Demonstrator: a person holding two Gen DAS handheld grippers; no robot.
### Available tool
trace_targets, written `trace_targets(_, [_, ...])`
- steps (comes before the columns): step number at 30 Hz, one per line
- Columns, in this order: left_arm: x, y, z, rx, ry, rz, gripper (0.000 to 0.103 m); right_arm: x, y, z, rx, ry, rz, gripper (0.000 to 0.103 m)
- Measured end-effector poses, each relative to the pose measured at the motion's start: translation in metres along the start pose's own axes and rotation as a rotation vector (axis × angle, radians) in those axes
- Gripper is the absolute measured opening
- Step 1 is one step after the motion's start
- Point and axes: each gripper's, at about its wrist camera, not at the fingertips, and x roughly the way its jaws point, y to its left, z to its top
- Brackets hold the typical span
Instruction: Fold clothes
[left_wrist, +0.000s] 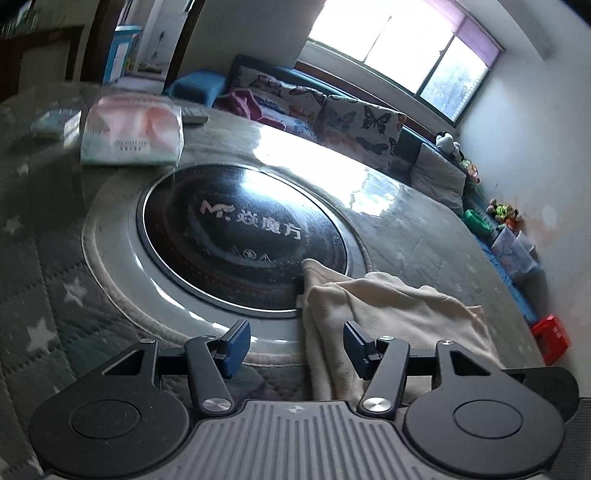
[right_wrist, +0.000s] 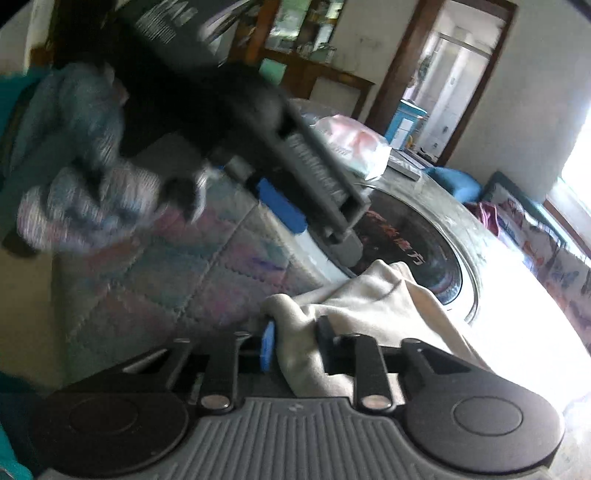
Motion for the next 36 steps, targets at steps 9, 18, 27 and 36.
trace_targets(9, [0.007,-0.006,0.004,-0.182,0.037,-0.073,0.059,-0.025,-0.04,0.002,0.203,-0.075,0.067,0.015])
trace_targets(18, [0.03,-0.005,-0.001,-0.365,0.1,-0.119,0.058,-0.047,-0.052,-0.004,0.264,-0.125,0.093,0.014])
trace_targets(27, [0.039,-0.001,-0.003,-0.384,0.117,-0.152,0.018,-0.049,-0.054,-0.016,0.299,-0.137,0.134,0.017])
trace_targets(36, [0.04,-0.006,-0.001,-0.313,0.115,-0.116,0.017,-0.078,-0.109,-0.057,0.477,-0.148,-0.032,0.022])
